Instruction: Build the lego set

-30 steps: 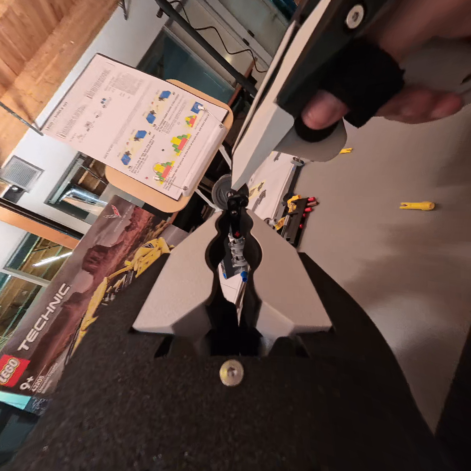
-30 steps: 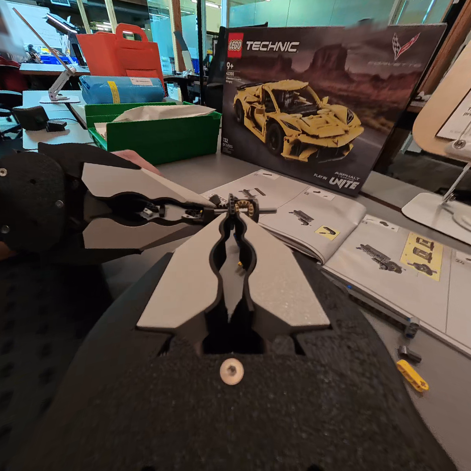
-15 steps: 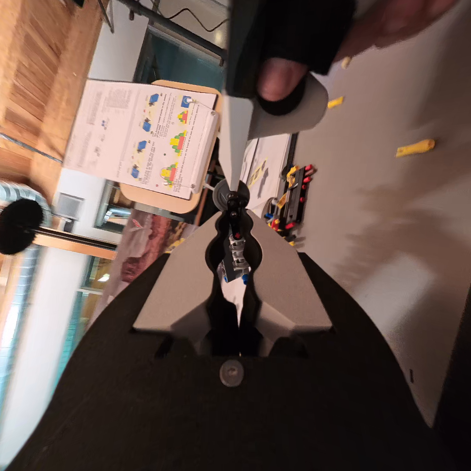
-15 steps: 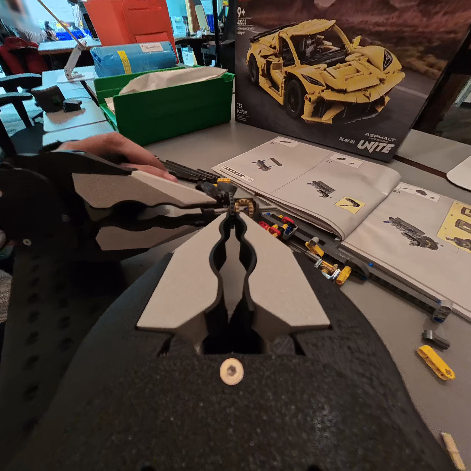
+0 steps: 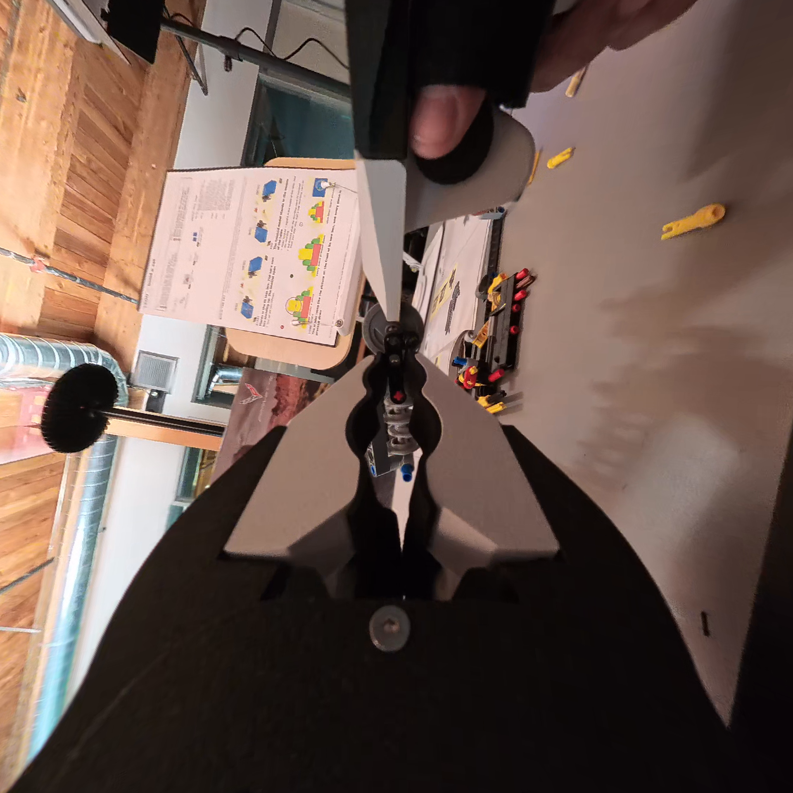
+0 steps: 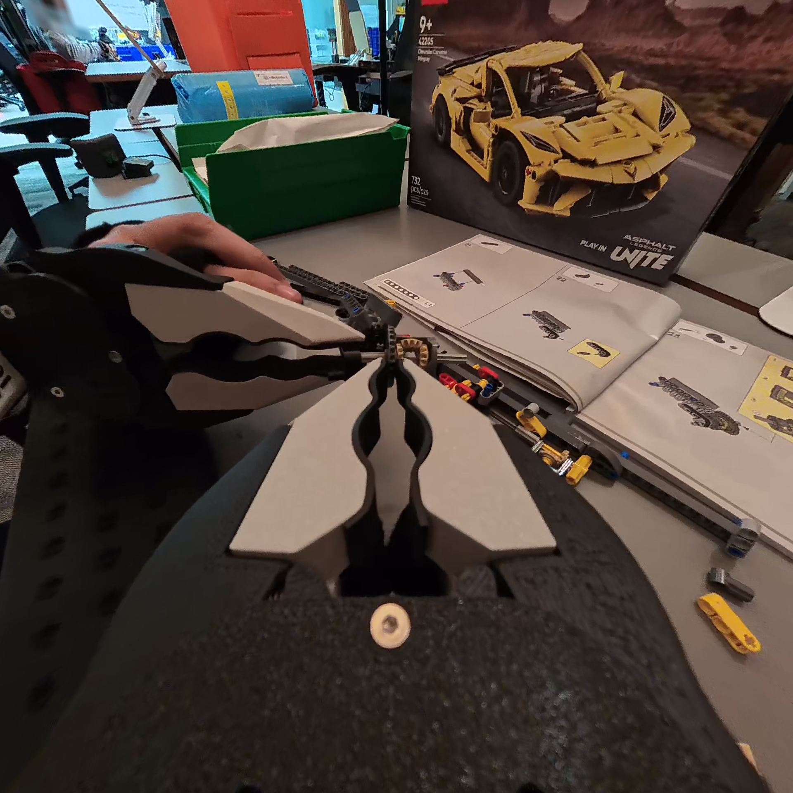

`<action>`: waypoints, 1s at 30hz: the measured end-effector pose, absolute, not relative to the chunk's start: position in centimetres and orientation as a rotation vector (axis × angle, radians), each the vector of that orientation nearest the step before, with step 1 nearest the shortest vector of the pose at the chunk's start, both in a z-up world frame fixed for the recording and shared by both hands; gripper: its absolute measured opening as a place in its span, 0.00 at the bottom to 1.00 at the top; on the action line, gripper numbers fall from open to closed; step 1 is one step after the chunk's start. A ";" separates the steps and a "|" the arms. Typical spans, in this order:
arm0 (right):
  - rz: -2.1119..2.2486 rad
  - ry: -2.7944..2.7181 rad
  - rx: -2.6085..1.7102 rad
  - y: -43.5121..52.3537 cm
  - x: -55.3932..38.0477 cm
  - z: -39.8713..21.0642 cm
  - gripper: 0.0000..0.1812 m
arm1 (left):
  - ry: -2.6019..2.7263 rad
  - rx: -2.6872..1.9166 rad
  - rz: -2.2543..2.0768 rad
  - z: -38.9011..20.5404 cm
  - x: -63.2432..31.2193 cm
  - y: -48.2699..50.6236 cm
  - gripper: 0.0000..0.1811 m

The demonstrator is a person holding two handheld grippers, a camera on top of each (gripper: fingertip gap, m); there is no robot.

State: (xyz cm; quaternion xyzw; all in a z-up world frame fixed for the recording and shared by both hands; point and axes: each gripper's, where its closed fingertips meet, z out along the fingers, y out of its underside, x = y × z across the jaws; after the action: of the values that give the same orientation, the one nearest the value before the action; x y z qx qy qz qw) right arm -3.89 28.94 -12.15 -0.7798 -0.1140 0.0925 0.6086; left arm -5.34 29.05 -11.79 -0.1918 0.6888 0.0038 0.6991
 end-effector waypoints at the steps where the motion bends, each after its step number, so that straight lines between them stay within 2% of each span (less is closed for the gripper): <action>1: 0.215 -0.259 -1.799 29.0 -3.9 -12.1 0.01 | 1.535 -0.439 -0.008 -11.7 -5.4 29.0 0.03; 30: 0.250 -0.218 -1.785 29.0 -3.6 -11.9 0.01 | 1.517 -0.466 -0.029 -11.8 -5.1 29.0 0.03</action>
State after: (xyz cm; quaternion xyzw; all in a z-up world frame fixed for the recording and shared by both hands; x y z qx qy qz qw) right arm -3.64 28.96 -11.95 -0.7748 -0.0946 0.1084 0.6156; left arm -5.10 29.04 -11.76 -0.2091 0.6815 -0.0132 0.7011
